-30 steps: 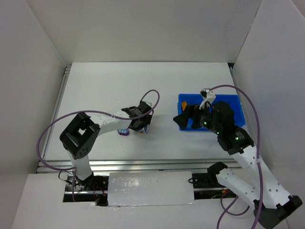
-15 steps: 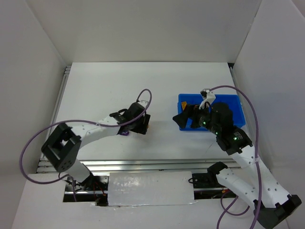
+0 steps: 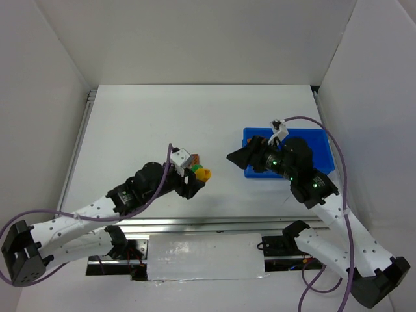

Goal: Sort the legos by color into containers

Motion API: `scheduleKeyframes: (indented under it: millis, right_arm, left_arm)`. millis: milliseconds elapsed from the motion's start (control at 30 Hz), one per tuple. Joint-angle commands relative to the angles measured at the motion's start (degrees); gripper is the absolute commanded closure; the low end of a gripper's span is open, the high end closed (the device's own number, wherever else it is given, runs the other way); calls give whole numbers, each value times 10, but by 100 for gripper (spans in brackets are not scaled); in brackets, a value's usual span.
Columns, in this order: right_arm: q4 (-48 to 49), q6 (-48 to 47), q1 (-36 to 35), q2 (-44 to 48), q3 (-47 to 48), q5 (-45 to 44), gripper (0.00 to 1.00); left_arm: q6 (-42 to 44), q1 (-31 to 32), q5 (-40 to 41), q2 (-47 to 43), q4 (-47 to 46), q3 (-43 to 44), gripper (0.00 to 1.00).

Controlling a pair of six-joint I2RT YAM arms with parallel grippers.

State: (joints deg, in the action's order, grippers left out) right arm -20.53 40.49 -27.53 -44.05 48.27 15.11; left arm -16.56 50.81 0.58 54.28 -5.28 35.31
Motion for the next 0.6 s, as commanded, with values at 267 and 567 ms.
scheduleKeyframes:
  millis: [267,567]
  right_arm:
    - [23,67,-182,-81,44,-67,12]
    - [9,51,-220,-116,58,-93,22]
  left_arm:
    - [103,121,151,-2,-11,56,97]
    - [120,160,213,9,6,71,98]
